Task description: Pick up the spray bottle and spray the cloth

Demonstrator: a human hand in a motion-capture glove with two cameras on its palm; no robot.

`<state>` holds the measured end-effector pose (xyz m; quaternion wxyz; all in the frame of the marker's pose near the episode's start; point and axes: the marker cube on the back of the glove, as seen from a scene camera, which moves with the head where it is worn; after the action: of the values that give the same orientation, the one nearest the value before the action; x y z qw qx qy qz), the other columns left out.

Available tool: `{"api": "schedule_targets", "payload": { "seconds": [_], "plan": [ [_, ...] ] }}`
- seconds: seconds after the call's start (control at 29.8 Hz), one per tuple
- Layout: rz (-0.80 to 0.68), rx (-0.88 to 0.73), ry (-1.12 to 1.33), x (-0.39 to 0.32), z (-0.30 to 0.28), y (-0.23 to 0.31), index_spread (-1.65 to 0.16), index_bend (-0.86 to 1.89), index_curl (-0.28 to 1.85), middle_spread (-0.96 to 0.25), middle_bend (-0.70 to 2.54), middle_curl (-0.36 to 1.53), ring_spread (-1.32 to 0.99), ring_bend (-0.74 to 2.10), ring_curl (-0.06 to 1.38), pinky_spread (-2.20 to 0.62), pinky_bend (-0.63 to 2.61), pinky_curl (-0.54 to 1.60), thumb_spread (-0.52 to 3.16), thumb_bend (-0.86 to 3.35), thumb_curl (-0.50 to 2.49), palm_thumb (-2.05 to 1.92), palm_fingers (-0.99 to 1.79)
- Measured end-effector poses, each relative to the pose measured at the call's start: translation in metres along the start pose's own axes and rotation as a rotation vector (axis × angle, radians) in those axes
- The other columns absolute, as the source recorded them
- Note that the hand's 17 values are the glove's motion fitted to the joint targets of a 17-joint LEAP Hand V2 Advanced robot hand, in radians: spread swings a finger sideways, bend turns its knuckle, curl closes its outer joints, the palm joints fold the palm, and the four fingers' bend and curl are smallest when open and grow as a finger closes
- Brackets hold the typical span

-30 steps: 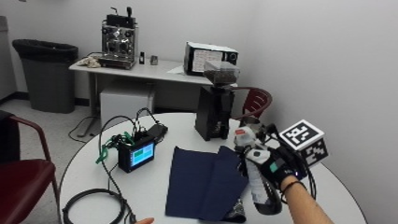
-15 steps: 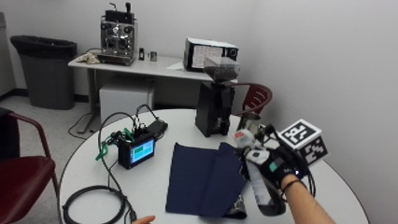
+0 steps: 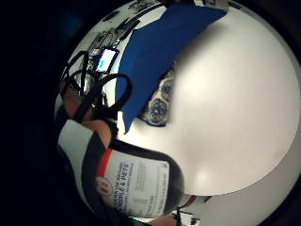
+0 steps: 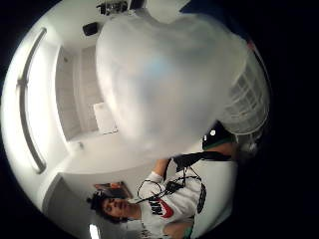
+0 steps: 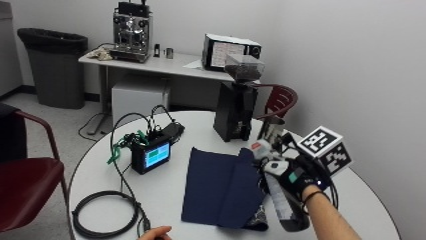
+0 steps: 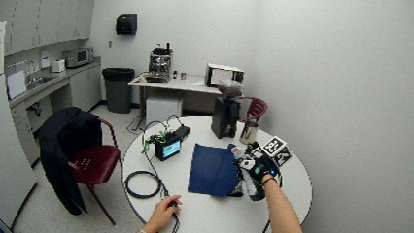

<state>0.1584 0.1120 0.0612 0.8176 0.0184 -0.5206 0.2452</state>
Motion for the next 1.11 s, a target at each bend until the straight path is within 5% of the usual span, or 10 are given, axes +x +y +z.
{"api": "schedule_targets", "payload": {
  "seconds": [0.23, 0.47, 0.77, 1.11],
  "plan": [
    [-0.048, 0.064, 0.030, -0.054, -0.028, 0.011, -0.16, 0.14, 0.33, -0.05, 0.57, 0.46, -0.09, 0.70, 0.43, 0.00, 0.32, 0.36, 1.15, -0.02, 0.42, 0.82, 1.25],
    [0.089, -0.016, 0.029, 0.012, 0.014, 0.012, -0.16, 0.14, 0.34, -0.05, 0.58, 0.46, -0.09, 0.71, 0.43, 0.00, 0.32, 0.36, 1.16, -0.02, 0.42, 0.81, 1.25],
    [0.026, 0.060, 0.027, -0.018, -0.021, 0.024, -0.16, 0.14, 0.34, -0.05, 0.58, 0.46, -0.09, 0.71, 0.43, 0.00, 0.32, 0.36, 1.16, -0.02, 0.42, 0.80, 1.25],
    [0.070, 0.052, -0.051, 0.039, 0.032, 0.029, -0.15, 0.14, 0.35, -0.05, 0.58, 0.46, -0.09, 0.71, 0.43, 0.00, 0.32, 0.37, 1.17, -0.02, 0.41, 0.79, 1.25]
  ]
}}
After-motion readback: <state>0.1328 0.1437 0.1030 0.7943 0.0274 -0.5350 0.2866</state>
